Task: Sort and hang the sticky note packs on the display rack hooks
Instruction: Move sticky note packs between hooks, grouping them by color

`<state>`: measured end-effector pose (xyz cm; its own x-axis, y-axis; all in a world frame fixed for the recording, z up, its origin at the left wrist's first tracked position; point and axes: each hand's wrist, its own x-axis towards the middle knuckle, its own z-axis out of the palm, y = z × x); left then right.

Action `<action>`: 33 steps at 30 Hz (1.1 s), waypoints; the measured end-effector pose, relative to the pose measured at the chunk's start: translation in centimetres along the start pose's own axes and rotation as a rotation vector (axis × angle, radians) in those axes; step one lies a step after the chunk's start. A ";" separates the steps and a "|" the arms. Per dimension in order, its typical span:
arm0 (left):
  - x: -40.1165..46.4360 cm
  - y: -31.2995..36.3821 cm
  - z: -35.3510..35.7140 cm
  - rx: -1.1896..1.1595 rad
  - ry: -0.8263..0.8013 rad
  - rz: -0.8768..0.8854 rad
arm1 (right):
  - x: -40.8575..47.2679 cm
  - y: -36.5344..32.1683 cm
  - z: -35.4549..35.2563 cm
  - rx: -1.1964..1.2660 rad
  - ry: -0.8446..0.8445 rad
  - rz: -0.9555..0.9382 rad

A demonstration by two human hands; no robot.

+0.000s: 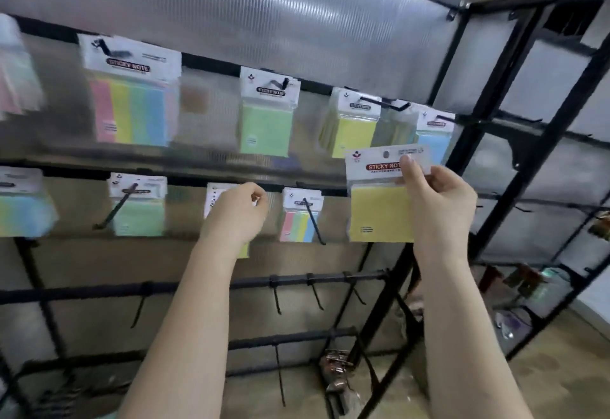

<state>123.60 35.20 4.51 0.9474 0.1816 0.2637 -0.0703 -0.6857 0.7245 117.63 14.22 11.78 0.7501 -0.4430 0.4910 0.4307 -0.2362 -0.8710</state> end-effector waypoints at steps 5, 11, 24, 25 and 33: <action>-0.3 2.3 1.5 0.018 0.029 -0.031 | 3.8 0.0 -1.2 0.117 -0.054 0.023; 0.6 3.0 2.6 0.049 0.071 -0.062 | 8.4 0.3 -0.2 0.163 -0.056 -0.037; 4.2 3.5 2.9 0.075 0.074 -0.021 | 12.2 2.4 2.2 0.153 0.016 0.004; 4.4 3.6 2.9 0.081 0.075 -0.016 | 12.2 2.7 2.2 0.165 0.018 0.003; 5.4 3.3 2.6 0.066 0.078 -0.030 | 13.2 3.4 2.8 0.216 0.011 -0.001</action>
<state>129.33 32.06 6.71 0.9213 0.2554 0.2934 -0.0190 -0.7238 0.6897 130.37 10.00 15.35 0.7443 -0.4526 0.4911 0.5302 -0.0466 -0.8466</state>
